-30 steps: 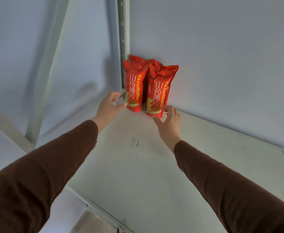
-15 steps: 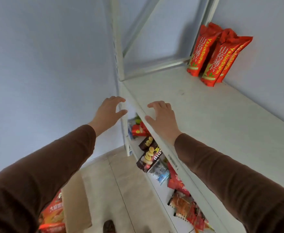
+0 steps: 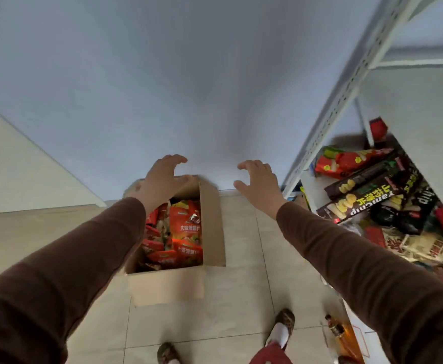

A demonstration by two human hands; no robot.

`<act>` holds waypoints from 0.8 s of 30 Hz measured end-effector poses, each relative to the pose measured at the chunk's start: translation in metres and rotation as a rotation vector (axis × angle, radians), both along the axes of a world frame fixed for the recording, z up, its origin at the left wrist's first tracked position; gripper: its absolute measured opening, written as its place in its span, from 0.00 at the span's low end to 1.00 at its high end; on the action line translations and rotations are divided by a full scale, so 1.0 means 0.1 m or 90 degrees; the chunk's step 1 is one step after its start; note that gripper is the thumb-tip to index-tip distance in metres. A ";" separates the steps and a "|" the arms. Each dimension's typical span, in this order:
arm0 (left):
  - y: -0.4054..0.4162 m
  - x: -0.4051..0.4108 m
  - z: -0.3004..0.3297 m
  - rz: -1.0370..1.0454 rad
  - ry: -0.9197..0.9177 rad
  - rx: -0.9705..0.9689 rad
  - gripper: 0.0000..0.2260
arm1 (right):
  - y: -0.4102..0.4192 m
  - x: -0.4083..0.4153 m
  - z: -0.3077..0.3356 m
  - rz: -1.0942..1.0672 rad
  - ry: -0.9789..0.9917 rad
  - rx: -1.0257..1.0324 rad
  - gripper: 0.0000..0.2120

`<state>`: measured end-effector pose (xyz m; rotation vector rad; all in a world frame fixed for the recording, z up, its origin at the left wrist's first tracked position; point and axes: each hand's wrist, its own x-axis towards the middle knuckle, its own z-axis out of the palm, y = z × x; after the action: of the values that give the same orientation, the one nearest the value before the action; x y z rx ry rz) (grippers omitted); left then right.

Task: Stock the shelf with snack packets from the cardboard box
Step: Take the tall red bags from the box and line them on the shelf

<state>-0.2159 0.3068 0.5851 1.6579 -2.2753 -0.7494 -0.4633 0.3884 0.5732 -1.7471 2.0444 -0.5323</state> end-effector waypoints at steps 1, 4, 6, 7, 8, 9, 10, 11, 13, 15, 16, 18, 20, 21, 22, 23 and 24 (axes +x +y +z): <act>0.02 0.34 -0.07 0.025 -0.006 0.020 0.21 | -0.02 0.29 -0.10 0.007 -0.004 0.024 0.20; 0.07 1.17 -0.31 0.055 -0.005 0.050 0.20 | -0.04 1.05 -0.36 0.007 -0.021 0.094 0.22; 0.04 1.56 -0.44 0.052 -0.007 0.064 0.20 | -0.04 1.44 -0.52 -0.002 -0.037 0.129 0.24; 0.01 1.73 -0.51 0.059 -0.017 0.083 0.20 | -0.04 1.59 -0.60 -0.003 -0.043 0.144 0.24; -0.03 1.88 -0.60 0.068 -0.028 0.100 0.21 | -0.05 1.72 -0.69 -0.002 -0.046 0.156 0.24; -0.09 2.01 -0.71 0.083 -0.036 0.118 0.21 | -0.06 1.83 -0.77 -0.001 -0.047 0.171 0.24; -0.17 2.12 -0.83 0.095 -0.040 0.135 0.22 | -0.09 1.92 -0.85 -0.002 -0.047 0.186 0.23; -0.26 2.20 -0.96 0.101 -0.041 0.153 0.22 | -0.15 2.00 -0.96 -0.006 -0.049 0.203 0.23; -0.39 2.26 -1.15 0.100 -0.038 0.173 0.22 | -0.23 2.09 -1.11 -0.019 -0.066 0.230 0.24; -0.59 2.28 -1.40 0.088 -0.036 0.186 0.22 | -0.40 2.15 -1.33 -0.040 -0.093 0.245 0.24; -0.69 2.27 -1.51 0.083 -0.034 0.194 0.22 | -0.49 2.17 -1.45 -0.048 -0.107 0.251 0.24; -0.90 2.25 -1.80 0.079 -0.023 0.212 0.21 | -0.71 2.19 -1.71 -0.062 -0.129 0.274 0.24; -1.11 2.22 -2.12 0.075 -0.025 0.231 0.21 | -0.95 2.20 -2.02 -0.082 -0.152 0.306 0.23; -1.20 2.21 -2.29 0.068 -0.029 0.240 0.21 | -1.06 2.21 -2.18 -0.093 -0.165 0.325 0.23; -1.28 2.20 -2.47 0.065 -0.032 0.252 0.21 | -1.17 2.21 -2.34 -0.105 -0.176 0.341 0.23; -1.37 2.19 -2.66 0.063 -0.034 0.266 0.20 | -1.28 2.21 -2.51 -0.121 -0.187 0.354 0.23; -1.44 2.17 -2.85 0.058 -0.039 0.279 0.20 | -1.37 2.21 -2.67 -0.139 -0.199 0.366 0.23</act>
<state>0.0016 0.1624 0.2999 1.9739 -2.1643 -1.2605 -0.2425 0.2511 0.3060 -1.0467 1.9189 -0.2229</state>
